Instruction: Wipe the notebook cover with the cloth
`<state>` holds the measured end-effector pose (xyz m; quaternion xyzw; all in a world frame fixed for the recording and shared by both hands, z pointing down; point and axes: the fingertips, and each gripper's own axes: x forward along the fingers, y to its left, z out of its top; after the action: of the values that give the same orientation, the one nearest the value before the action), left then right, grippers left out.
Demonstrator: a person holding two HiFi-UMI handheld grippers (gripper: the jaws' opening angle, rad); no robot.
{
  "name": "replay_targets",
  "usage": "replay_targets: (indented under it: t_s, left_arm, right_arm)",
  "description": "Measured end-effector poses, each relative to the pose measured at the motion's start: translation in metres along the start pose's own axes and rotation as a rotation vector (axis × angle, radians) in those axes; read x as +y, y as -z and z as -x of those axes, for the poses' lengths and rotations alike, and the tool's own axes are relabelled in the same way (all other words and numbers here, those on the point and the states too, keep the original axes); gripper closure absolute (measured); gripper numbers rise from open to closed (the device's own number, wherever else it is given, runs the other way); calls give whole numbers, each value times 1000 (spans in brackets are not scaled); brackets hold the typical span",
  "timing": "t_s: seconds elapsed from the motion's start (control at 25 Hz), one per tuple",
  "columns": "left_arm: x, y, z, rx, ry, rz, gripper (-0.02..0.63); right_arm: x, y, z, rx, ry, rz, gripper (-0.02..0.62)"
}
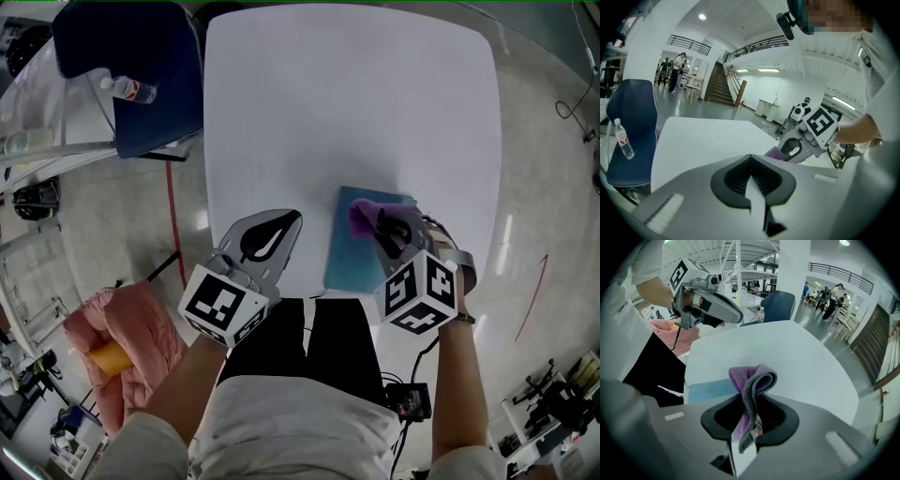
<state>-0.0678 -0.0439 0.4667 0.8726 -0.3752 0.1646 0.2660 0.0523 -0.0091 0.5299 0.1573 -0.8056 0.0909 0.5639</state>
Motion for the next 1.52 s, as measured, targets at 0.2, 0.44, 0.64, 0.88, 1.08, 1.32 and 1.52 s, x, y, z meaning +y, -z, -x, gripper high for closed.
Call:
replay_targets:
  t_s: [0.2,0.44,0.64,0.88,1.08,1.32,1.52]
  left_arm:
    - [13,-5,-2,-6,-18,19,607]
    - [23,-7,-1,-4,-38,39,607]
    - [37,-2,1,0,-51,59,607]
    - [41,-6,1,-15,-53,61,607]
    - [32,-8,0,-18,-30,56,607]
    - [27,1,2,0,-5,55,607]
    - [26,4,1,6,8,46,607]
  right_arm:
    - [-16,-10,-11,9,-2,20,489]
    - [-23,-15,-26,46,-23,69,489]
    - [-21,-16,-44,83,-72,55,489]
    - [-19,-16,-47,115,-110,-4,488]
    - [-14,-12,-43,139,-92,-1,488]
    - [-4,-10,-44,140,-88,-18,489]
    - [10,-8,-44,136,-97,-28,489]
